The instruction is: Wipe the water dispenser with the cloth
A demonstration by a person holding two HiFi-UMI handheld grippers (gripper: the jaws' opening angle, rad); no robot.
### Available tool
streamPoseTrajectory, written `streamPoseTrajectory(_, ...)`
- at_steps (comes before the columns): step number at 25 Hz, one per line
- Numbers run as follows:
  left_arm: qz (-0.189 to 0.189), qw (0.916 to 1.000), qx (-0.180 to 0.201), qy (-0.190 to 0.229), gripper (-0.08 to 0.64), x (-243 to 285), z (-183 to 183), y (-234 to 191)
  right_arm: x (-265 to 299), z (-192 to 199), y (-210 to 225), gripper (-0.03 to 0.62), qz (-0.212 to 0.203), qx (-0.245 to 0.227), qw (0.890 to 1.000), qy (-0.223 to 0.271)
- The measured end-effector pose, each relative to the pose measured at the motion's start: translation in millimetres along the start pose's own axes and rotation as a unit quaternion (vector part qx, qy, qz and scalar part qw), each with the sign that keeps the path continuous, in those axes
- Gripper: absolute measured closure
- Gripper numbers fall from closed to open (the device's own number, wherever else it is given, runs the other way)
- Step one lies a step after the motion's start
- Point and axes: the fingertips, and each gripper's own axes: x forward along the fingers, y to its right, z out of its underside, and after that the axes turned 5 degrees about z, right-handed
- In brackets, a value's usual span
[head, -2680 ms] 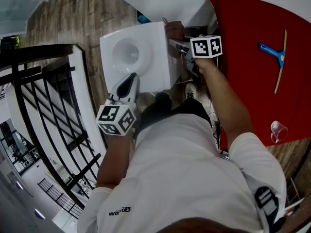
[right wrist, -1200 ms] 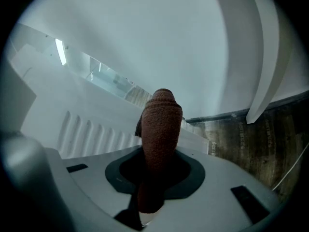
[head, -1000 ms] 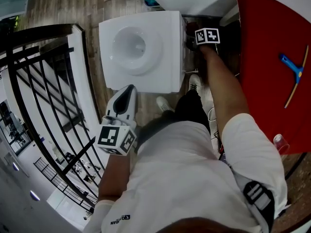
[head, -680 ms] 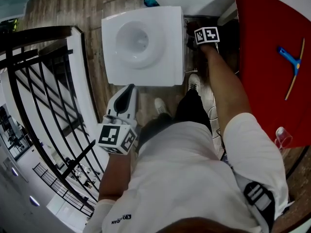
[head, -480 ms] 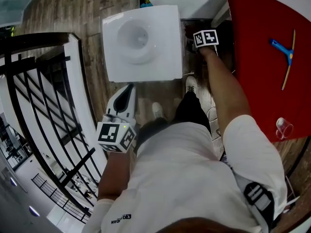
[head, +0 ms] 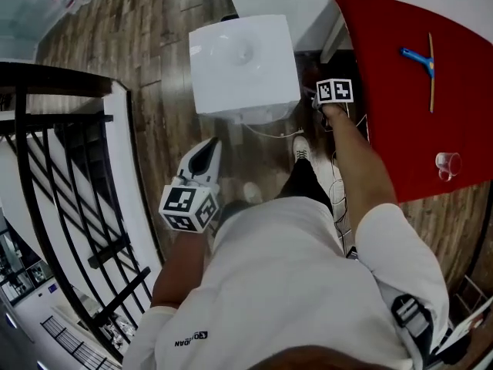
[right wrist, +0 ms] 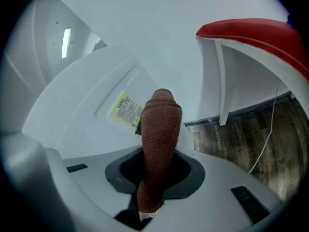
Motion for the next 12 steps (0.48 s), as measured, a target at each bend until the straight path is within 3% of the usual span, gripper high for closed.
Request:
streamPoseTrajectory(6,0.031,0.9994,-0.004,0.016,0.560,-58,27,-10,-56,96,-38,0.508,0.012,0.057,0.998,0.033)
streamPoseTrajectory(10,0.054,0.9984,0.000,0.020,0.561,-84,42,-21,-101,141,-83,0.508,-0.019,0.119,0.989,0.087)
streamPoseTrajectory(12,0.067,0.9976,0.004,0.016,0.560,-91,49,-25,-127,150,-114,0.508,-0.036,0.127,0.985,0.115)
